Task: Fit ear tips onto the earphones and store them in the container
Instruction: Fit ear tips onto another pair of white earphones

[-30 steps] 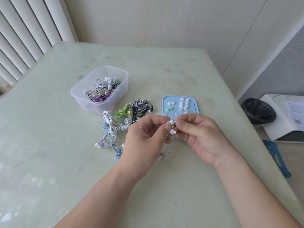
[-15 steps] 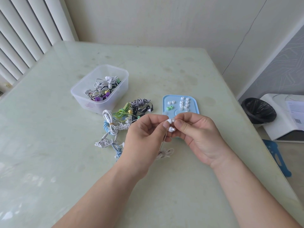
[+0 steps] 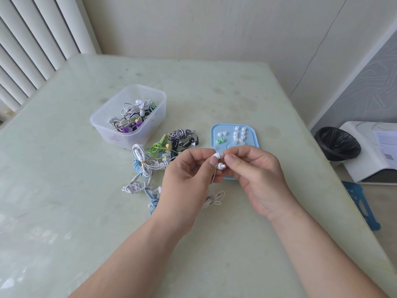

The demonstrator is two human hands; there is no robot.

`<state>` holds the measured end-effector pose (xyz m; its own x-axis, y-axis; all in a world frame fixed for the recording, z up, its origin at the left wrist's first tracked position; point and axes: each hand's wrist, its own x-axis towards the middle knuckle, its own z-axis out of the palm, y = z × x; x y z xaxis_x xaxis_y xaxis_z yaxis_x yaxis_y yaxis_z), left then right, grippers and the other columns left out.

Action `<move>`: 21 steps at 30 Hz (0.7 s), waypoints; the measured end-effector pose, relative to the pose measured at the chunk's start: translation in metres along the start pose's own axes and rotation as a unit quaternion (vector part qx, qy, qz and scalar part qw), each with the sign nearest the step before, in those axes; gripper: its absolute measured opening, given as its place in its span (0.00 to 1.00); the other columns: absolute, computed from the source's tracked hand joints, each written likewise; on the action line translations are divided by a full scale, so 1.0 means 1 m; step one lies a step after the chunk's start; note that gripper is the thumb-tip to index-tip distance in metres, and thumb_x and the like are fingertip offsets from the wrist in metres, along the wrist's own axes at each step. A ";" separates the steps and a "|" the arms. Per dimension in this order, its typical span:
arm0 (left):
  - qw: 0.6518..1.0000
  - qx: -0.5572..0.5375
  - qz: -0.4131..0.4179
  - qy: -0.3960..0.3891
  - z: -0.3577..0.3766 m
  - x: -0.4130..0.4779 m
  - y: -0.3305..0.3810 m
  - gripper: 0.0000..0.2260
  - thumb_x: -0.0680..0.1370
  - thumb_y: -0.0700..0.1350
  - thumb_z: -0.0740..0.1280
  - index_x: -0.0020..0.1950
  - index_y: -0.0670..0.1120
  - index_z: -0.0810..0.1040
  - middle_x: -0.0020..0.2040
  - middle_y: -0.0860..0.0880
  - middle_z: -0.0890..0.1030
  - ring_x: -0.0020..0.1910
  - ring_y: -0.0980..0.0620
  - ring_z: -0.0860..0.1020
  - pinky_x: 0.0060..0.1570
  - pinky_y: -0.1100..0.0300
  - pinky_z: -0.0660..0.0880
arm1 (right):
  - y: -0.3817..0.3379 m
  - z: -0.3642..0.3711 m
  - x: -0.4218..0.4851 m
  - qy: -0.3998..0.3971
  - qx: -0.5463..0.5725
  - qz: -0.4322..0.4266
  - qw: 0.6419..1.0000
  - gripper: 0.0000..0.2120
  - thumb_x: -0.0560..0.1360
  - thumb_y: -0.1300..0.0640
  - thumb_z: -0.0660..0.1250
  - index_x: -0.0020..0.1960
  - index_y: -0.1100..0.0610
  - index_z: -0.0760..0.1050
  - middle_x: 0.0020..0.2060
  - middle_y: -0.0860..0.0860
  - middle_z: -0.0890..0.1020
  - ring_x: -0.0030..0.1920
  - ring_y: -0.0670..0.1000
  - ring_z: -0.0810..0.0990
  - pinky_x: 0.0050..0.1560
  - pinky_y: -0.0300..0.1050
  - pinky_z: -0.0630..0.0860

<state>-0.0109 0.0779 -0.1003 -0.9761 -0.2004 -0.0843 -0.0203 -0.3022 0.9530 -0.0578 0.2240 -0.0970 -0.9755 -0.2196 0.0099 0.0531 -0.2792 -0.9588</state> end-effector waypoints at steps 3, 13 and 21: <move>1.000 -0.007 -0.008 0.003 0.000 0.001 0.001 0.03 0.82 0.39 0.70 0.54 0.43 0.83 0.47 0.41 0.87 0.43 0.48 0.83 0.49 0.53 0.81 | 0.000 -0.001 -0.001 -0.010 -0.005 -0.008 1.000 0.06 0.78 0.69 0.66 0.49 0.66 0.82 0.47 0.66 0.85 0.45 0.62 0.85 0.45 0.54 0.82; 0.994 -0.097 -0.049 0.017 -0.005 0.004 0.010 0.07 0.79 0.34 0.71 0.57 0.38 0.82 0.44 0.43 0.84 0.42 0.48 0.83 0.50 0.57 0.82 | -0.012 -0.002 0.025 0.091 -0.158 0.006 0.983 0.06 0.78 0.61 0.70 0.45 0.60 0.85 0.41 0.59 0.86 0.40 0.57 0.84 0.46 0.55 0.84; 0.989 -0.133 -0.044 0.041 -0.014 0.007 0.019 0.09 0.79 0.31 0.71 0.59 0.36 0.80 0.47 0.42 0.84 0.43 0.50 0.84 0.53 0.56 0.83 | 0.002 0.011 0.068 -0.036 -0.590 -0.048 0.805 0.05 0.78 0.59 0.70 0.52 0.57 0.84 0.42 0.48 0.79 0.43 0.49 0.78 0.50 0.43 0.73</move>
<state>-0.0155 0.0578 -0.0873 -0.9520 -0.2335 -0.1977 -0.0365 -0.5549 0.8311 -0.1219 0.1980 -0.0946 -0.9462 -0.3147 0.0750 -0.3018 0.7754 -0.5546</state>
